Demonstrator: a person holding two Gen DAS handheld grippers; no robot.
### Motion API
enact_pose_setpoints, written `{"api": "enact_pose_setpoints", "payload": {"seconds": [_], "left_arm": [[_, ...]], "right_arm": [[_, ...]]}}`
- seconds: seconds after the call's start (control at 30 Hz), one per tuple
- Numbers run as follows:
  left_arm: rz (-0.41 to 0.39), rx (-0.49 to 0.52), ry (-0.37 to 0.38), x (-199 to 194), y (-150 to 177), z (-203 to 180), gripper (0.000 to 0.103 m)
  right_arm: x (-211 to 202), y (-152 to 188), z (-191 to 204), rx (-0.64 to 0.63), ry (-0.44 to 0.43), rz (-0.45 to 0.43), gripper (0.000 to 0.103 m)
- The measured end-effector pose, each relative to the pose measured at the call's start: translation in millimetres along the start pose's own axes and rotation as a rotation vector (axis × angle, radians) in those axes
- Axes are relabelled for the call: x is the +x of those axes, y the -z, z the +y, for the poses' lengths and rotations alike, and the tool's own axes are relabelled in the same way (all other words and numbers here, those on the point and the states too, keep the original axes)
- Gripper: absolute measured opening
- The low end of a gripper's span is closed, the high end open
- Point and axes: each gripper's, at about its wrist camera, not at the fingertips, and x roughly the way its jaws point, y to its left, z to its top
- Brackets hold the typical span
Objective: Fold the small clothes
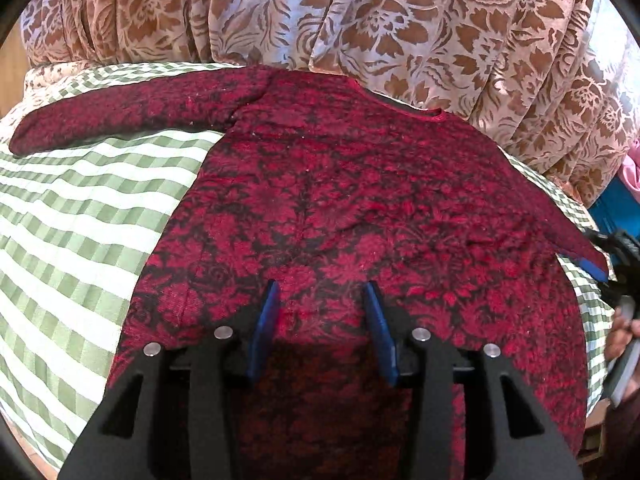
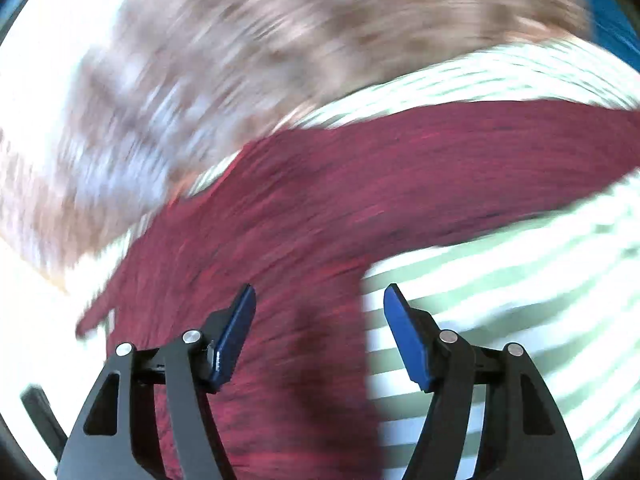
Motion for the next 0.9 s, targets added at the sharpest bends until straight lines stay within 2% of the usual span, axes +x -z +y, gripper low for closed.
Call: {"api": "enact_pose_setpoints", "payload": {"seconds": [0.07,0.17,0.23,0.27,0.33,0.4,0.47,0.5,0.53,0.57,0.6,0.7,0.9], "left_arm": [[0.000,-0.001,-0.010,2,0,-1,0.047],[0.003,0.002,-0.026,2,2,-3,0.048],[0.006,0.000,-0.033,2,1,-5,0.049],[0.008,-0.003,-0.037,3,0,-5,0.050],[0.011,-0.005,-0.044,4,-1,-8,0.051],[0.014,-0.005,-0.051,5,-2,-9,0.051],[0.017,-0.005,-0.055,5,-2,-9,0.052],[0.018,-0.006,-0.056,6,-2,-10,0.052],[0.019,-0.007,-0.055,6,-3,-9,0.052],[0.019,-0.008,-0.054,6,-3,-9,0.053],[0.020,-0.009,-0.052,6,-3,-9,0.053],[0.021,-0.018,-0.043,7,-4,-8,0.054],[0.026,-0.034,0.003,4,-5,-5,0.059]], "right_arm": [[-30,-18,-64,0.195,0.027,-0.100,0.066],[-51,-33,-140,0.378,0.094,-0.156,0.066],[-57,-40,-173,0.448,0.115,-0.183,0.066],[-59,-45,-192,0.504,0.095,-0.203,0.066],[-58,-53,-211,0.566,0.062,-0.223,0.066],[-52,-67,-222,0.590,0.065,-0.230,0.066],[-42,-80,-227,0.589,0.073,-0.219,0.064],[-38,-84,-225,0.580,0.084,-0.213,0.050],[-32,-90,-225,0.569,0.099,-0.200,0.040],[-31,-94,-229,0.565,0.102,-0.182,0.021],[-25,-101,-230,0.562,0.088,-0.151,0.014],[-29,-115,-207,0.490,0.070,-0.158,0.013],[-35,-145,-100,0.244,-0.080,-0.174,0.012]]}}
